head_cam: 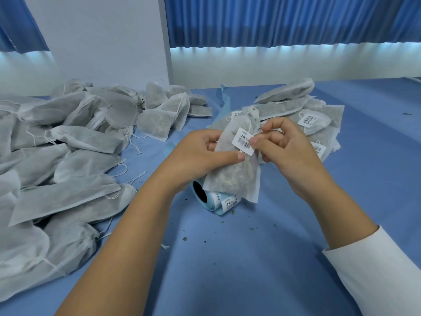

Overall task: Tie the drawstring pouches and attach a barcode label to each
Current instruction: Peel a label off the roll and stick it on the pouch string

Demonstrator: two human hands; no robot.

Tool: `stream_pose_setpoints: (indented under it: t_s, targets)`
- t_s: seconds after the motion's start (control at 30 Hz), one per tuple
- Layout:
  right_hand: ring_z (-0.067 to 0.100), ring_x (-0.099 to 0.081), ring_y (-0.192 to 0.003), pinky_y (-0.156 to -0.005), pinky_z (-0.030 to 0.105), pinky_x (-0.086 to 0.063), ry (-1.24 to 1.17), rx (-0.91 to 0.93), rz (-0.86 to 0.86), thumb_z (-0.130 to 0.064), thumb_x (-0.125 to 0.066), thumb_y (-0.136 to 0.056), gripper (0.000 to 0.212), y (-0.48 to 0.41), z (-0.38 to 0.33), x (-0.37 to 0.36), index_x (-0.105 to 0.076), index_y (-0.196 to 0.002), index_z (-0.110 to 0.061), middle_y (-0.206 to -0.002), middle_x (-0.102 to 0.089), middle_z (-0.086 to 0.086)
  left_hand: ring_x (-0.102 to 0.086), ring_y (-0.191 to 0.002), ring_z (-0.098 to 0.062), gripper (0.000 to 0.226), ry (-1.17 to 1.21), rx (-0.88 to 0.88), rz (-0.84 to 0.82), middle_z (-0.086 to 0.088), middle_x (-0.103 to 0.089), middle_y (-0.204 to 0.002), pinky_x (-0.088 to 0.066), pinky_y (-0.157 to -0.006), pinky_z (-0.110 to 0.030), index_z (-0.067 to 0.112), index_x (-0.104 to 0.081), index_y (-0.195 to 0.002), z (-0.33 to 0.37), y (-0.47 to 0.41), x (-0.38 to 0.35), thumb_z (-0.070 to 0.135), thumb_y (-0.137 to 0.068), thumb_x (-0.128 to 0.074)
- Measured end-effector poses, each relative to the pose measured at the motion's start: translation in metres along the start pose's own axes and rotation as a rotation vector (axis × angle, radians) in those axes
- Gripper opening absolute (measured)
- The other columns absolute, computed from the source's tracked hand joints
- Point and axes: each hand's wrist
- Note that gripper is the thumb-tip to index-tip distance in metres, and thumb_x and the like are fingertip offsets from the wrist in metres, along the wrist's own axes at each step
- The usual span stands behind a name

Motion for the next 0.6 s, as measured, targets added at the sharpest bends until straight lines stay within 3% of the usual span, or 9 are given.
stream_pose_setpoints:
  t_s: [0.1,0.2,0.3,0.4,0.5,0.6]
  targets:
    - [0.014,-0.054,-0.065,-0.066,0.023,-0.048,0.028,0.026,0.022,-0.007,-0.071,-0.086,0.026,0.001,0.003,-0.003,-0.049,-0.088,-0.019,-0.072,-0.066,0.001,-0.074,-0.093,-0.017,0.027,-0.029,-0.011,-0.038,-0.001,-0.078,-0.096,-0.059,-0.087,-0.038,0.02,-0.074,-0.105,0.002,0.003,-0.002,0.019,-0.079,-0.083]
    - [0.02,-0.051,-0.069,-0.069,0.032,-0.047,0.048,0.061,0.023,-0.008,-0.075,-0.082,0.029,0.003,0.005,-0.005,-0.049,-0.088,-0.018,-0.074,-0.061,0.005,-0.075,-0.088,-0.019,0.024,-0.066,-0.007,0.025,-0.003,-0.078,-0.091,-0.058,-0.08,-0.037,0.021,-0.077,-0.096,0.008,0.005,-0.007,0.04,-0.08,-0.08]
    - [0.015,-0.049,-0.066,-0.064,0.026,-0.044,0.088,0.121,0.055,-0.008,-0.077,-0.081,0.03,0.006,0.006,-0.009,-0.05,-0.086,-0.021,-0.075,-0.059,0.001,-0.068,-0.075,-0.025,0.035,-0.134,-0.026,0.186,-0.02,-0.072,-0.093,-0.052,-0.068,-0.039,0.011,-0.075,-0.09,0.009,0.002,-0.013,0.045,-0.088,-0.069]
    - [0.004,-0.052,-0.067,-0.065,0.015,-0.045,0.156,0.158,0.149,-0.014,-0.081,-0.077,0.031,0.007,0.008,-0.013,-0.055,-0.09,-0.024,-0.088,-0.061,-0.009,-0.062,-0.077,-0.033,0.034,-0.077,-0.056,0.24,-0.029,-0.068,-0.1,-0.054,-0.08,-0.05,-0.002,-0.07,-0.095,0.008,0.001,-0.016,0.031,-0.097,-0.061]
    - [0.001,-0.064,-0.08,-0.074,0.018,-0.051,0.041,-0.041,0.149,-0.027,-0.079,-0.08,0.027,0.005,0.006,-0.012,-0.067,-0.103,-0.02,-0.101,-0.069,-0.006,-0.064,-0.078,-0.019,0.025,0.059,-0.04,0.24,-0.014,-0.073,-0.09,-0.053,-0.076,-0.039,0.008,-0.074,-0.088,0.009,0.002,-0.015,0.028,-0.097,-0.062]
    - [0.015,-0.072,-0.087,-0.075,0.029,-0.058,-0.232,-0.289,-0.015,-0.03,-0.069,-0.089,0.018,0.004,0.001,-0.006,-0.078,-0.093,-0.015,-0.097,-0.076,0.005,-0.067,-0.075,-0.012,0.022,0.123,-0.019,0.196,-0.005,-0.075,-0.087,-0.055,-0.068,-0.026,0.021,-0.077,-0.079,0.01,0.002,-0.014,0.03,-0.095,-0.064]
Point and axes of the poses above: each hand's wrist, its own y-axis away from the middle knuckle, its own x-axis out of the back of the hand, z = x × y
